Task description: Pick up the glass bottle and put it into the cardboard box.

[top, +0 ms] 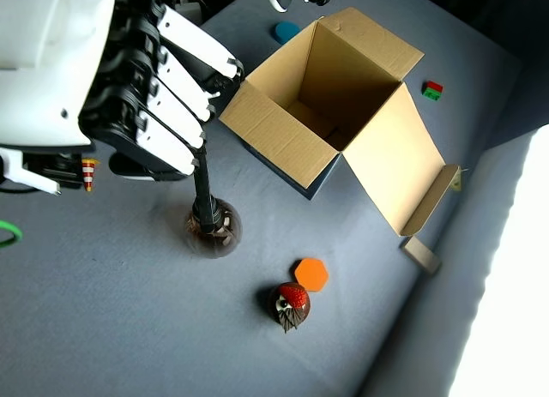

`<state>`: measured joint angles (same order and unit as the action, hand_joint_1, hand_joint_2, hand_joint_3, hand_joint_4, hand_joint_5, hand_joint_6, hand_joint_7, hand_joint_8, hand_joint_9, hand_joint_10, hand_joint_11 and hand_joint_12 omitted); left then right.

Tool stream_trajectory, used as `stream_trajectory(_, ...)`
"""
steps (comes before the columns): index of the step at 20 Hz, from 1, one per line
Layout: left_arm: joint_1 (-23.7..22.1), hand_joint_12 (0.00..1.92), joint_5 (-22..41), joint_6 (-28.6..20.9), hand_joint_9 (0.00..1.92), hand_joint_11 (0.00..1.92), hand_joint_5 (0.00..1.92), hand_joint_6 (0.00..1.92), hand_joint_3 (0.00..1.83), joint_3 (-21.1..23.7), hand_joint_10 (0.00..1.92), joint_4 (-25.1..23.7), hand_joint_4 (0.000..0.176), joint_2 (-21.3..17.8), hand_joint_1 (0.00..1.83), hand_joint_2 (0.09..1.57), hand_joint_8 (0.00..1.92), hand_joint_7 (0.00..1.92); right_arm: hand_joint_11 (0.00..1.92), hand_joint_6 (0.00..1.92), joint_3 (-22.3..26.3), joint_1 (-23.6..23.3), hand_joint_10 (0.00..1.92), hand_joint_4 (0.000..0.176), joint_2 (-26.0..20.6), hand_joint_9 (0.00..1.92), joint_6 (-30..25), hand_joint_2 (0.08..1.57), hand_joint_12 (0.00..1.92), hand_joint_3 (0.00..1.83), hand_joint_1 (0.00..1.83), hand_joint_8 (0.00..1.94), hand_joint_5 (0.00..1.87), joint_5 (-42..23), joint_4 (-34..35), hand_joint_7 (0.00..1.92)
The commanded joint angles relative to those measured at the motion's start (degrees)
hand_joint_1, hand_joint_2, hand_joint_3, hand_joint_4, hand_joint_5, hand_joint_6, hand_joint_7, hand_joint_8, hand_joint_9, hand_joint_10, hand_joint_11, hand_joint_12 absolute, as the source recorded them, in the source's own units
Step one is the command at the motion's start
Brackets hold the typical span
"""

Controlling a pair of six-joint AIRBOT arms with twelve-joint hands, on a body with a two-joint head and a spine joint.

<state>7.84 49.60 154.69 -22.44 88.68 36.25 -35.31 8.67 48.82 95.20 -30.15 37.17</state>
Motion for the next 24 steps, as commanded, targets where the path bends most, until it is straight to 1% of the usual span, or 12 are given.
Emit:
stream_trajectory(1, -0.74, 0.98, 1.22, 0.16, 0.15, 0.00, 0.13, 0.07, 0.15, 0.17, 0.21, -4.51, 0.038, -0.18, 0.28, 1.18, 0.03, 0.12, 0.00, 0.05, 0.27, -1.22, 0.00, 0.000, -0.40, 0.00, 0.24, 1.09, 0.00, 0.35, 0.12, 0.01, 0.00, -4.99, -1.62, 0.00)
stream_trajectory(3, -0.67, 0.98, 1.35, 0.16, 0.15, 0.00, 0.13, 0.07, 0.15, 0.10, 0.21, -4.50, 0.038, -0.20, 0.28, 1.18, 0.03, 0.12, 0.00, 0.05, 0.57, -2.11, 0.00, 0.000, -1.00, 0.00, 2.92, 1.09, 0.00, 0.35, 0.12, 0.01, 0.00, -4.09, 2.07, 0.00)
stream_trajectory(4, -0.73, 0.95, 1.34, 0.16, 0.18, 0.00, 0.13, 0.02, 0.06, 0.07, 0.11, -4.50, 0.040, -0.20, 0.27, 1.22, 0.01, 0.12, 0.00, 0.03, 0.62, -2.58, 0.00, 0.000, -1.60, 0.00, 3.86, 1.14, 0.00, 0.23, 0.12, 0.00, 0.00, -3.45, 4.74, 0.00)
stream_trajectory(7, -0.79, 0.71, 1.43, 0.16, 0.13, 0.00, 0.08, 0.00, 0.00, 0.13, 0.01, -4.49, 0.048, -0.36, 0.26, 1.23, 0.00, 0.05, 0.00, 0.00, 0.88, -2.16, 0.00, 0.000, -2.67, 0.00, 4.59, 1.19, 0.00, 0.09, 0.12, 0.00, 0.00, -3.58, 5.01, 0.00)
stream_trajectory(9, -0.58, 0.68, 1.58, 0.29, 0.12, 0.00, 0.07, 0.00, 0.00, 0.13, 0.00, -4.22, 0.049, -0.44, 0.26, 1.23, 0.00, 0.04, 0.00, 0.00, 0.91, -1.64, 0.00, 0.000, -3.02, 0.00, 3.64, 1.19, 0.00, 0.08, 0.12, 0.00, 0.00, -3.83, 3.55, 0.00)
stream_trajectory(11, -0.27, 0.64, 1.57, 0.31, 0.12, 0.00, 0.08, 0.00, 0.00, 0.30, 0.00, -4.22, 0.048, -0.54, 0.25, 1.23, 0.00, 0.04, 0.00, 0.00, 0.75, -0.42, 0.00, 0.000, -3.56, 0.00, -0.80, 1.19, 0.00, 0.08, 0.12, 0.00, 0.00, -4.52, -1.51, 0.00)
stream_trajectory(14, 0.28, 0.57, 2.78, 0.02, 0.09, 0.00, 0.05, 0.01, 0.00, 1.68, 0.00, -4.22, 0.047, -0.98, 0.25, 1.23, 0.00, 0.03, 0.00, 0.00, -0.53, 1.62, 0.00, 0.000, -4.65, 0.00, -12.15, 1.18, 0.00, 0.07, 0.15, 0.00, 0.00, -4.62, -14.69, 0.00)
stream_trajectory(17, 2.38, 0.44, 5.85, -2.29, 0.07, 0.00, 0.03, 0.01, 0.00, 4.71, 0.00, -5.35, 0.029, -2.15, 0.23, 1.22, 0.00, 0.04, 0.00, 0.00, -2.09, 2.94, 0.00, 0.000, -5.25, 0.00, -20.31, 1.19, 0.00, 0.06, 0.17, 0.00, 0.00, -4.92, -24.54, 0.00)
stream_trajectory(18, 4.20, 0.38, 7.56, -5.03, 0.05, 0.00, 0.01, 0.01, 0.00, 6.38, 0.00, -7.45, 0.012, -2.87, 0.23, 1.22, 0.00, 0.02, 0.00, 0.00, -2.72, 3.90, 0.00, 0.000, -5.47, 0.00, -23.84, 1.18, 0.00, 0.06, 0.18, 0.00, 0.00, -6.23, -28.81, 0.00)
stream_trajectory(19, 5.89, 0.45, 9.30, -8.06, 0.08, 0.00, 0.05, 0.01, 0.00, 7.67, 0.01, -9.11, 0.005, -3.51, 0.22, 1.22, 0.01, 0.06, 0.00, 0.00, -3.30, 4.88, 0.00, 0.000, -5.51, 0.00, -26.73, 1.18, 0.00, 0.06, 0.18, 0.00, 0.00, -6.80, -31.84, 0.00)
stream_trajectory(21, 7.96, 0.40, 12.49, -11.24, 0.08, 0.00, 0.05, 0.01, 0.00, 9.90, 0.00, -11.57, 0.000, -4.31, 0.22, 1.21, 0.00, 0.05, 0.00, 0.00, -4.25, 7.83, 0.00, 0.000, -5.74, 0.00, -29.68, 1.18, 0.00, 0.05, 0.19, 0.00, 0.00, -9.59, -36.07, 0.00)
stream_trajectory(24, 8.16, 0.39, 16.52, -11.38, 0.07, 0.00, 0.05, 0.00, 0.00, 13.52, 0.00, -12.34, 0.000, -4.70, 0.20, 1.22, 0.00, 0.04, 0.00, 0.00, -7.31, 10.41, 0.00, 0.000, -5.91, 0.00, -37.94, 1.22, 0.00, 0.06, 0.03, 0.00, 0.00, -12.91, -44.59, 0.00)
